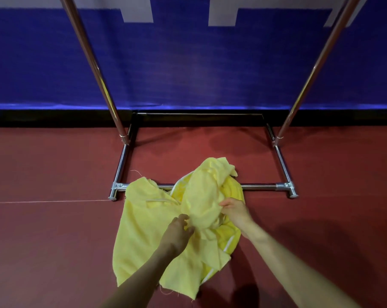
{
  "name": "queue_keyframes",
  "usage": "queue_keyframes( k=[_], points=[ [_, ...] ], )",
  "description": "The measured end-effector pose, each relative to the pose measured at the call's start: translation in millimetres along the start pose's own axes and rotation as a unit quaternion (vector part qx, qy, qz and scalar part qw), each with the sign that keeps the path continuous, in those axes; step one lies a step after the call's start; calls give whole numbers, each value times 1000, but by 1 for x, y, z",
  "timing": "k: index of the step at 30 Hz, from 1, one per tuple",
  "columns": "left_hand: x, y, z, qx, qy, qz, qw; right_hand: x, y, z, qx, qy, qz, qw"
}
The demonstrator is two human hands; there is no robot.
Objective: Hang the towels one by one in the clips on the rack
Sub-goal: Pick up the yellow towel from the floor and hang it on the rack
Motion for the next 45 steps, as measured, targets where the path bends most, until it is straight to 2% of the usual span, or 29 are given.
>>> queue_keyframes(
  k=[5,9,11,14,17,21,24,28,29,31,37,40,42,45],
  points=[
    [17,1,1,-30,-10,-51,998,12,-18,-2,6,11,31,999],
    [28,6,2,-48,-81,-114,989,15,-32,-6,13,-11,73,997],
    [30,8,1,-76,-112,-201,970,16,-38,-10,11,-29,115,993],
    [27,3,0,-116,-117,-333,929,19,-41,-19,-11,-30,150,988],
    [15,1,8,-140,-146,-392,897,22,-52,-28,-56,-27,80,995],
    [-16,12,22,-150,-182,-428,872,25,-77,-44,-79,16,-55,995],
    [-44,29,25,-159,-214,-444,855,30,-88,-55,-95,35,-67,993],
    [-59,54,18,-214,-253,-516,790,41,-96,-68,-121,57,-96,986],
    [-55,61,16,-225,-248,-522,785,44,-96,-71,-137,56,-105,983],
    [-38,70,10,-244,-221,-500,801,48,-94,-75,-137,36,-90,986],
    [24,70,-20,-258,-110,-336,899,42,-91,-67,-60,-5,68,996],
    [33,59,-30,-246,-88,-320,911,38,-79,-69,-55,-22,137,989],
    [29,50,-28,-249,-80,-376,889,29,-60,-71,-66,-43,183,980],
    [10,26,-16,-271,-94,-534,796,3,-26,-72,-73,-85,275,955]
  ],
)
Point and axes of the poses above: each hand's wrist, its own z-axis towards the middle knuckle, its own x-axis out of the palm, y = z × x, the point moved 2 cm from there along z, towards the middle knuckle, and after that the axes turned 13 degrees about -y, right-handed, at the moved point
